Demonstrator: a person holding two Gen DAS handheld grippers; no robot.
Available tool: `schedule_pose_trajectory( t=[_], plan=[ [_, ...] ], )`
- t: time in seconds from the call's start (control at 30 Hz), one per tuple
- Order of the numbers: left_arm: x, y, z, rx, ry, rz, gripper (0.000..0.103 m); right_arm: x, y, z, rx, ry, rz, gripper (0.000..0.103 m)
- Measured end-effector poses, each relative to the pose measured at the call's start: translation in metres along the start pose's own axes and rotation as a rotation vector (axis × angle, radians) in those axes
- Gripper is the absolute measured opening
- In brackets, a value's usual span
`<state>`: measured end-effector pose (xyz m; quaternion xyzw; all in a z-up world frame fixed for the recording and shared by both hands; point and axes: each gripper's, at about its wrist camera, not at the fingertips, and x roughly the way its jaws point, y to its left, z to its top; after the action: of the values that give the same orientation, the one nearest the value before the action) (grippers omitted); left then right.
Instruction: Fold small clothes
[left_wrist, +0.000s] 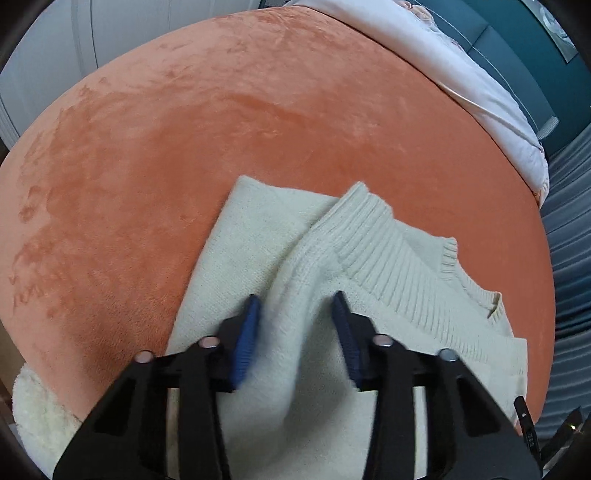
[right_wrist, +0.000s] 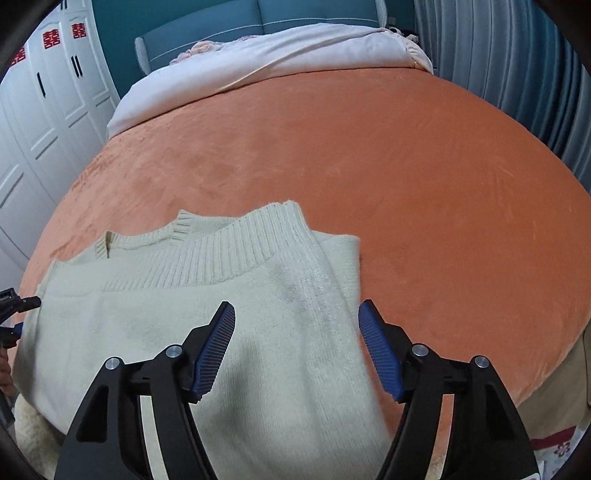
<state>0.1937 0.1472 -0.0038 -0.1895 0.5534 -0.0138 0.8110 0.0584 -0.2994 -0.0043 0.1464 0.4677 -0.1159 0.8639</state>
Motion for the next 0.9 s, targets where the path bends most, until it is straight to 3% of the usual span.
schedule_pose_trajectory(
  t=[0.03,0.07,0.13,0.23,0.3,0.33,0.4,0.43,0.57,0.63,0.7,0.83,0.9],
  plan=[
    [-0.007,0.000,0.001,-0.008,-0.005,-0.027,0.008,0.001,0.000,0.001,0.008,0.019,0.003,0.010],
    [-0.019,0.000,0.002,-0.016,-0.035,-0.061,0.008,-0.007,-0.001,0.002,0.027,-0.013,0.035,0.008],
    [-0.043,-0.006,0.003,0.013,-0.088,-0.116,0.007,-0.040,-0.003,0.009,0.059,-0.125,0.119,0.008],
    [-0.063,-0.016,0.009,0.047,-0.129,-0.139,0.008,-0.075,-0.005,0.016,0.078,-0.233,0.139,0.007],
    [-0.043,-0.019,0.012,0.066,-0.099,-0.080,0.008,-0.059,-0.011,0.016,0.088,-0.209,0.100,0.008],
    [-0.025,-0.018,0.012,0.081,-0.063,-0.039,0.009,-0.041,-0.015,0.014,0.088,-0.158,0.067,0.008],
    [0.016,-0.011,0.005,0.077,0.039,0.040,0.010,0.012,-0.026,0.002,0.086,0.036,-0.003,0.008],
    [0.016,-0.006,0.003,0.056,0.020,0.036,0.012,0.017,-0.029,-0.003,0.104,0.058,0.003,0.008],
    [-0.029,-0.010,-0.007,0.049,-0.075,0.043,0.024,-0.046,-0.007,-0.008,0.018,-0.127,-0.044,0.017],
    [-0.055,-0.020,-0.016,0.083,-0.122,0.022,0.027,-0.075,0.011,-0.018,-0.049,-0.178,0.006,0.017],
    [-0.071,-0.036,-0.035,0.151,-0.133,-0.014,0.028,-0.086,0.037,-0.029,-0.135,-0.157,0.111,0.017],
    [-0.064,-0.078,-0.074,0.278,-0.056,-0.071,0.039,-0.075,0.121,-0.065,-0.336,-0.065,0.292,0.017],
    [-0.049,-0.086,-0.089,0.314,-0.015,-0.028,0.039,-0.057,0.153,-0.077,-0.418,-0.033,0.311,0.016]
  ],
)
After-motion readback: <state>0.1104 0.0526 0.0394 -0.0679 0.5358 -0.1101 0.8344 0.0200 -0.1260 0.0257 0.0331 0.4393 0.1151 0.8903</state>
